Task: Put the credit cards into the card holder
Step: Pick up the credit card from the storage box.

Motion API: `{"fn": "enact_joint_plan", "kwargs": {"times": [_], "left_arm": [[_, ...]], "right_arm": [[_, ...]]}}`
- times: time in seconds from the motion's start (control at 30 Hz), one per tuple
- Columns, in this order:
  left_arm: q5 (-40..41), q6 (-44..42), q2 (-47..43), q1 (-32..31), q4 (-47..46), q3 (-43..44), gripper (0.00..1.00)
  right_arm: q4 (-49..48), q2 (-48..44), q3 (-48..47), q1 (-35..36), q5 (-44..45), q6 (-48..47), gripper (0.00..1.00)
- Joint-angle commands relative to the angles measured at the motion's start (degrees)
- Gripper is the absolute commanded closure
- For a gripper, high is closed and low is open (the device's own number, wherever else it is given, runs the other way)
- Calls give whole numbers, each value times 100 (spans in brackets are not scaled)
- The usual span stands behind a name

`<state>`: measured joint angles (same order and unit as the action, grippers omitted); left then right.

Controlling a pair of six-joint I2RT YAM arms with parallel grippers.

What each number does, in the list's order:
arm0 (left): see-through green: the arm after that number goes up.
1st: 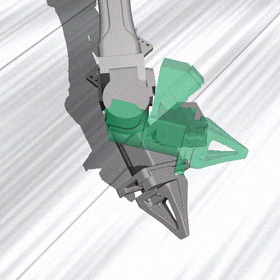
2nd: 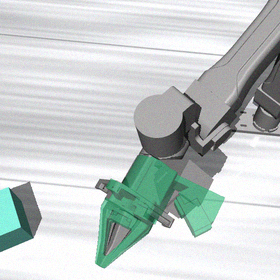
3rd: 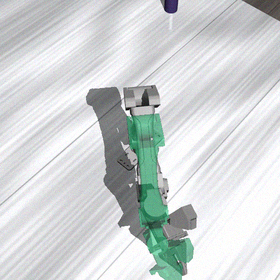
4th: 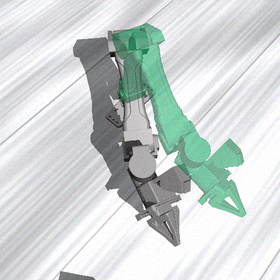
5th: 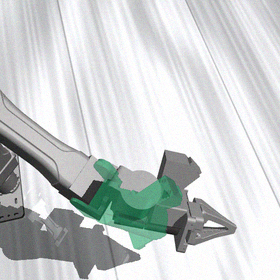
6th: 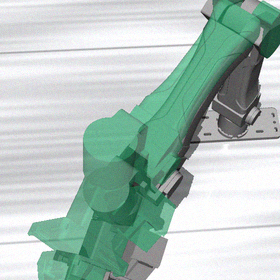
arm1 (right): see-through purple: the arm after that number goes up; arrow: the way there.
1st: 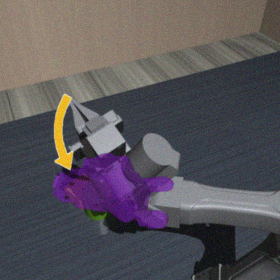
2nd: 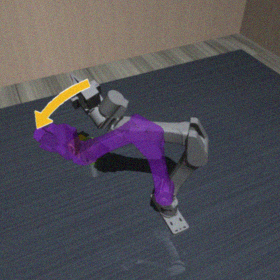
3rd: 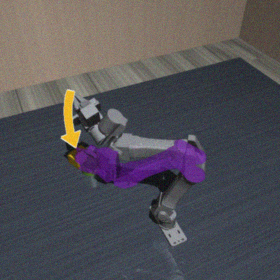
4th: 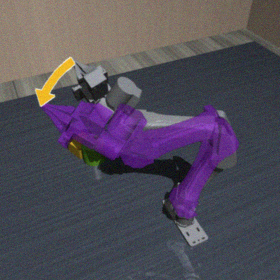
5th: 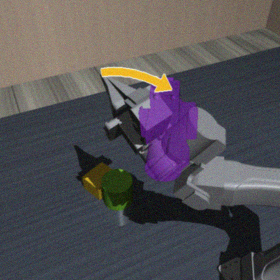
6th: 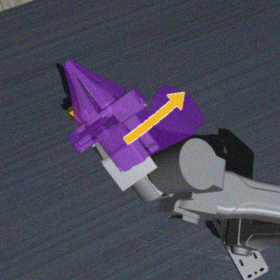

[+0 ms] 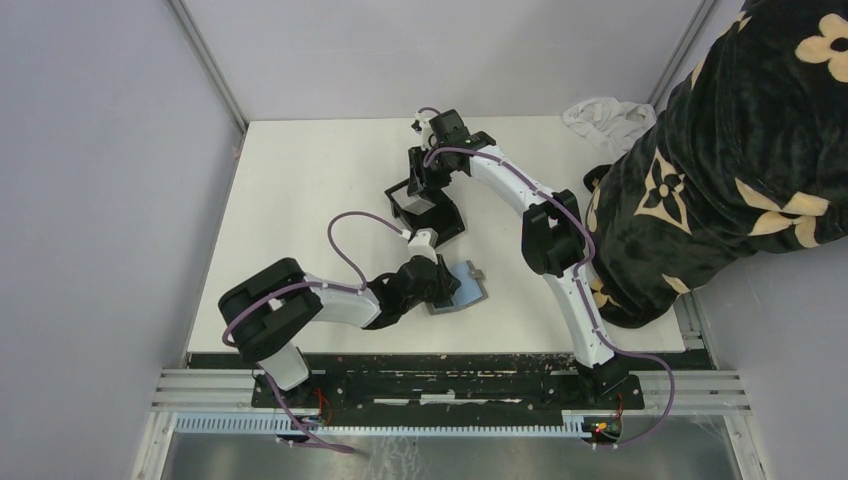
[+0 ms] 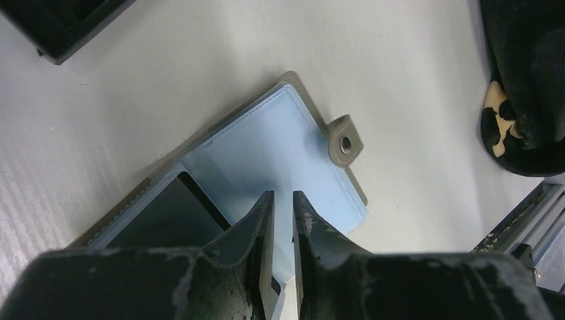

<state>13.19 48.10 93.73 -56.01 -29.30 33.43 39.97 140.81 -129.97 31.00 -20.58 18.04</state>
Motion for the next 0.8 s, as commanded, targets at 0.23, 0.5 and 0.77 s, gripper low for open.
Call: {"fn": "enact_joint_plan", "kwargs": {"times": [0.23, 0.5, 0.77], "left_arm": [[-34, 68, 376, 9, -41, 182, 77], [153, 178, 245, 15, -319, -393, 77], [218, 191, 115, 40, -475, -673, 77]], "right_arm": [[105, 178, -68, -48, -190, -29, 64], [-49, 81, 207, -43, -274, 37, 79], [-286, -210, 514, -40, -317, 176, 84]]}}
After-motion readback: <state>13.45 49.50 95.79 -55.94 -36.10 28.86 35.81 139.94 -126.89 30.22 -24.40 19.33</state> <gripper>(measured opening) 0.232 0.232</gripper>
